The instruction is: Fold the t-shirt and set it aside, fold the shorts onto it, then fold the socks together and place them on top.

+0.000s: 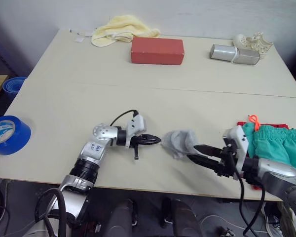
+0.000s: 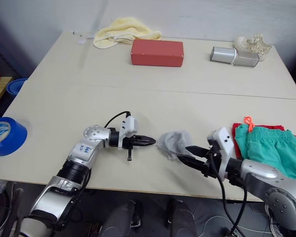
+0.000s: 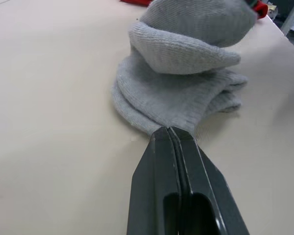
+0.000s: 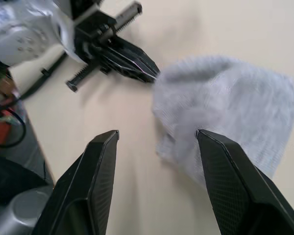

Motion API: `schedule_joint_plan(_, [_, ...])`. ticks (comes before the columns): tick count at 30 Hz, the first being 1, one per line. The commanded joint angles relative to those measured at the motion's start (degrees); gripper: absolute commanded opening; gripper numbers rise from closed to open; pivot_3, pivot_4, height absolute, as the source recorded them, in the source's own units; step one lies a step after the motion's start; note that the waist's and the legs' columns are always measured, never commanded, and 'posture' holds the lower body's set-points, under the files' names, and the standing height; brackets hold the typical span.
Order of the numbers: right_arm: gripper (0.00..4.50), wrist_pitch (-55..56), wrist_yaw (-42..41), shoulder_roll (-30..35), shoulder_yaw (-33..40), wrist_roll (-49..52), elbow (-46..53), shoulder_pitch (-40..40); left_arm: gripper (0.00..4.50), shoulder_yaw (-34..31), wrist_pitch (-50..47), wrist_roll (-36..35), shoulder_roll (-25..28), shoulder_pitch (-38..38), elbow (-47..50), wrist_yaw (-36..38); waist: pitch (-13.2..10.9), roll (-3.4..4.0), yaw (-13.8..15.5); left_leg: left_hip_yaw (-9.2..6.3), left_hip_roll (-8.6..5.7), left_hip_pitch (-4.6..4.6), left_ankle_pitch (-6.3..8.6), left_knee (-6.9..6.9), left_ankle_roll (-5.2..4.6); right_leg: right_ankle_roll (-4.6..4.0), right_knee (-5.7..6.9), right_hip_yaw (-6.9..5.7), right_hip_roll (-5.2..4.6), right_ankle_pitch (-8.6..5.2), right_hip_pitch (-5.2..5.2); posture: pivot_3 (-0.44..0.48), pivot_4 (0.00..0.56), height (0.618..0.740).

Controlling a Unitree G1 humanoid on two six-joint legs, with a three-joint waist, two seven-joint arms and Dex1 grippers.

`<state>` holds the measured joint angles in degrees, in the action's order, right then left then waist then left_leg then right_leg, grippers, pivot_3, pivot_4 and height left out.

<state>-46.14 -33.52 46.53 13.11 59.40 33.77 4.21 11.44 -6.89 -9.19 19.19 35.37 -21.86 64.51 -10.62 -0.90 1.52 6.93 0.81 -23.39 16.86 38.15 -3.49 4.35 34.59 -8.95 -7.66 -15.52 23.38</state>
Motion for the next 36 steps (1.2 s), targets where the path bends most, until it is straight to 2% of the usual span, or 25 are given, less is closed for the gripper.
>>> schedule_joint_plan(1, [2.55,3.3,-3.3,-2.5,3.2,1.5,0.4,1.2,0.0,-2.7,1.0,-3.9,0.2,2.6,0.0,2.9,0.0,0.0,0.0,0.0,0.0,0.0,0.0,0.0,0.0,0.0,0.0,0.0,0.0,0.0,-0.01,0.0,0.15,0.74])
schedule_joint_plan(5, [2.55,4.1,-2.4,-5.3,5.3,2.0,-0.8,2.7,0.0,-5.2,-3.8,-9.7,-0.8,5.9,2.5,5.9,0.0,0.0,0.1,-0.02,0.0,0.0,-0.01,0.0,0.04,0.0,-0.01,0.0,-0.02,0.0,-0.01,0.0,0.15,0.74])
schedule_joint_plan(6, [2.38,4.6,-2.3,-5.7,5.5,0.8,-1.1,3.1,0.0,-5.0,-4.5,-10.3,-1.2,6.4,3.3,6.3,0.0,0.0,0.1,-0.02,-0.02,-0.01,-0.05,0.01,0.1,0.0,-0.01,0.0,-0.04,0.0,-0.01,0.0,0.15,0.74])
schedule_joint_plan(8, [1.98,5.7,-2.4,-6.1,5.8,-1.6,-1.7,4.3,0.0,-4.2,-5.2,-10.8,-2.4,7.4,4.5,6.3,0.0,0.0,0.1,-0.01,-0.03,0.01,-0.15,0.02,0.28,0.01,-0.04,0.0,-0.03,0.01,-0.05,0.0,0.15,0.74])
schedule_joint_plan(13, [0.19,14.6,-4.2,-5.9,4.6,-14.7,-4.5,8.5,0.0,-1.4,-6.1,-9.6,-8.2,10.9,3.7,4.5,0.0,0.0,0.3,0.04,-0.1,0.0,-0.16,0.02,0.28,0.04,-0.04,0.0,0.01,0.02,-0.06,0.0,0.15,0.74])
schedule_joint_plan(14, [0.01,16.2,-4.4,-6.2,4.2,-16.7,-5.0,8.8,0.0,-0.7,-5.6,-9.0,-9.2,11.5,3.2,4.3,0.0,0.0,0.3,0.05,-0.11,0.0,-0.16,0.02,0.28,0.04,-0.03,0.01,0.02,0.02,-0.06,0.0,0.15,0.74])
schedule_joint_plan(18, [0.01,19.5,-3.9,-8.5,1.6,-20.9,-5.4,8.1,0.0,3.0,-4.2,-5.6,-13.9,13.2,-0.2,1.9,0.0,0.01,0.2,0.08,-0.1,0.07,-0.18,0.02,0.32,0.04,0.03,0.03,0.06,0.02,-0.05,0.0,0.15,0.74])
schedule_joint_plan(22, [0.01,21.4,-3.1,-10.8,-1.8,-25.1,-5.8,7.0,0.0,6.2,-2.7,-1.1,-16.3,13.8,-3.0,-1.2,0.0,0.01,-0.1,0.09,-0.06,0.06,-0.19,0.0,0.35,0.03,0.05,0.06,0.1,0.01,0.0,0.0,0.15,0.74])
schedule_joint_plan(28, [0.01,22.5,-2.1,-13.6,-5.4,-29.1,-6.0,6.1,0.0,10.8,-2.4,5.5,-14.0,12.5,-2.6,-3.4,0.0,0.01,0.0,0.08,-0.06,0.06,-0.19,0.0,0.35,0.01,0.08,0.07,0.07,0.0,0.01,0.0,0.15,0.74])
schedule_joint_plan(36, [0.01,23.2,-2.2,-14.1,-5.4,-31.3,-6.8,6.3,0.0,7.9,-6.3,4.9,-10.0,9.2,0.6,-5.1,0.0,0.03,0.0,0.05,-0.05,0.06,-0.18,0.0,0.33,0.0,0.08,0.06,0.01,0.0,0.01,0.0,0.15,0.74])
